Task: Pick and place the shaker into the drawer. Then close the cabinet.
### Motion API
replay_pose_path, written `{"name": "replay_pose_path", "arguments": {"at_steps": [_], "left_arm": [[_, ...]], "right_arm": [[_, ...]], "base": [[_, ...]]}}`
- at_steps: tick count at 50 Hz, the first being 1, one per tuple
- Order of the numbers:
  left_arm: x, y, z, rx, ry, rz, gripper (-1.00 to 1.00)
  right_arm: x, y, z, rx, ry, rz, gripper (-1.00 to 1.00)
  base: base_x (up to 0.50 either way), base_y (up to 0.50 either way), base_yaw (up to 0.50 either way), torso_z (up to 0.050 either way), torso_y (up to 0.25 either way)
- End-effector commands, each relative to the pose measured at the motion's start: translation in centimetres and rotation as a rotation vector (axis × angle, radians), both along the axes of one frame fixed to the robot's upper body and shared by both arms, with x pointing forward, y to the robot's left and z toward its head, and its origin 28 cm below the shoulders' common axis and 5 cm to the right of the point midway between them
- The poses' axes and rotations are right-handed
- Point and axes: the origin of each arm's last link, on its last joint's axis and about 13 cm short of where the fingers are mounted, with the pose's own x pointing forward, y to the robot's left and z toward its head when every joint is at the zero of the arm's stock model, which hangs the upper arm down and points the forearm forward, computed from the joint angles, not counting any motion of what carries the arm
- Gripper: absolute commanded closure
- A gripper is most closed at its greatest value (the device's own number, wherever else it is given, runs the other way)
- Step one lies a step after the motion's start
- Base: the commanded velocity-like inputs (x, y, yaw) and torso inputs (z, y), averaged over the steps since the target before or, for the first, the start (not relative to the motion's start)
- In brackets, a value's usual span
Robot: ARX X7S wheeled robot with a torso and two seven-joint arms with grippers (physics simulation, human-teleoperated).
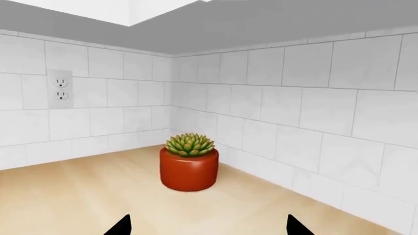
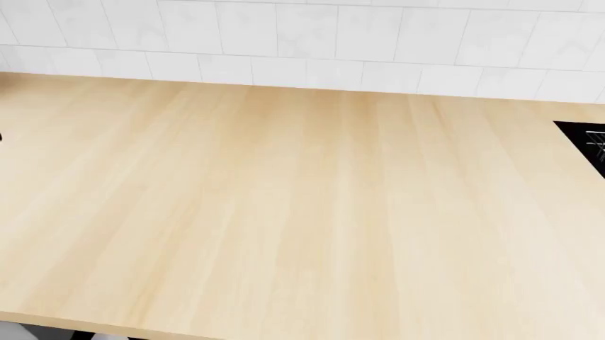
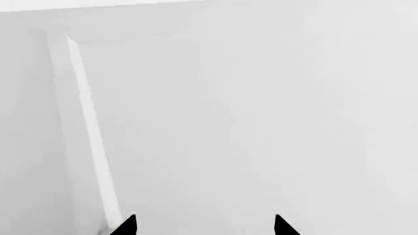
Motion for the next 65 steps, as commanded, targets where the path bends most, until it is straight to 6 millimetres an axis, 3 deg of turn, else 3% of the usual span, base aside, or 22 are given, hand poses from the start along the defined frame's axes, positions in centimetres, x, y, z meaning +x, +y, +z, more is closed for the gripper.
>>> {"name": "replay_pose_path", "arguments": {"at_steps": [1,6,12,15,17,36,44,45,47,50,51,53,54,57,58,59,60,62,63,65], "left_arm": [[-0.8,0.1,-0.6,0.005,0.046,0.009,-1.00],[-1.5,0.4,-0.7,0.008,0.059,0.018,-1.00],[-1.9,0.7,-1.7,0.000,0.091,0.029,-1.00],[-1.7,0.5,-2.2,0.000,0.108,0.018,-1.00],[-1.6,0.4,-2.6,-0.002,0.119,0.012,-1.00],[-3.2,1.2,-6.1,-0.012,0.227,0.091,-1.00],[-2.8,0.0,-6.7,-0.032,0.230,0.016,-1.00],[-2.7,-0.2,-6.8,-0.037,0.231,0.003,-1.00],[-2.6,-0.5,-6.9,-0.040,0.231,-0.020,-1.00],[-2.4,-1.1,-6.6,-0.045,0.220,-0.061,-1.00],[-2.3,-1.5,-6.5,-0.040,0.213,-0.084,-1.00],[-2.2,-2.2,-6.1,-0.037,0.202,-0.124,-1.00],[-2.1,-2.5,-5.9,-0.035,0.195,-0.142,-1.00],[-1.8,-3.5,-5.1,-0.036,0.161,-0.198,-1.00],[-1.7,-3.8,-4.7,-0.030,0.147,-0.215,-1.00],[-1.6,-4.2,-4.3,-0.031,0.132,-0.240,-1.00],[-1.5,-4.6,-4.0,-0.029,0.122,-0.256,-1.00],[-1.2,-5.4,-3.4,0.001,0.099,-0.260,-1.00],[-1.0,-5.8,-3.2,0.013,0.093,-0.262,-1.00],[-0.9,-6.6,-2.7,0.014,0.073,-0.287,-1.00]], "right_arm": [[6.3,-6.1,-1.7,0.640,0.112,-0.178,-1.00],[9.3,-6.8,-5.8,0.803,0.350,-0.264,-1.00],[11.1,-6.4,-8.1,0.684,0.441,-0.447,-1.00],[11.5,-6.1,-9.3,0.908,0.557,-0.260,-1.00],[11.6,-6.0,-9.7,0.925,0.626,-0.238,-1.00],[11.6,-6.0,-9.7,0.925,0.626,-0.238,-1.00],[11.6,-6.0,-9.7,0.925,0.626,-0.238,-1.00],[12.1,-4.6,-8.6,0.972,0.541,0.025,-1.00],[12.0,-3.7,-7.2,1.126,0.395,0.280,-1.00],[11.6,-3.4,-5.7,1.084,0.249,0.372,-1.00],[13.5,-5.1,-9.7,1.212,0.358,0.323,-1.00],[15.9,-4.5,-17.6,1.341,0.602,0.194,-1.00],[15.5,-4.7,-19.8,1.351,0.660,0.094,-1.00],[11.8,-5.3,-23.8,1.337,0.769,-0.168,-1.00],[10.5,-5.8,-25.4,1.293,0.729,-0.281,-1.00],[8.7,-7.1,-25.9,1.262,0.602,-0.317,-1.00],[6.1,-8.1,-24.5,1.244,0.421,-0.296,-1.00],[2.5,-5.3,-23.9,1.114,0.188,-0.175,-1.00],[0.8,-3.3,-24.7,1.048,0.099,-0.096,-1.00],[-0.3,-1.2,-26.6,1.031,0.089,-0.068,-1.00]], "base": [[0.00,0.00,0.00,0.000,0.000],[0.00,0.00,0.00,0.000,0.000],[0.00,0.00,0.00,0.000,0.000],[0.00,0.00,0.00,0.000,0.000],[0.00,0.00,0.00,0.000,0.000],[0.00,0.00,0.00,0.000,0.000],[0.00,0.00,0.00,0.000,0.000],[0.00,0.00,0.00,0.000,0.000],[0.02,0.00,0.01,0.000,0.000],[0.00,0.00,0.00,0.000,0.000],[0.00,0.00,0.00,0.000,0.000],[0.00,0.00,0.00,0.000,0.000],[0.00,0.00,0.00,0.000,0.000],[0.00,0.00,0.00,0.000,0.000],[0.00,0.00,0.00,0.000,0.000],[0.00,0.00,0.00,0.000,0.000],[0.00,0.00,0.00,0.000,0.000],[0.00,0.00,0.00,0.000,0.000],[0.00,0.00,0.00,0.000,0.000],[0.00,0.00,0.00,0.000,0.000]]}}
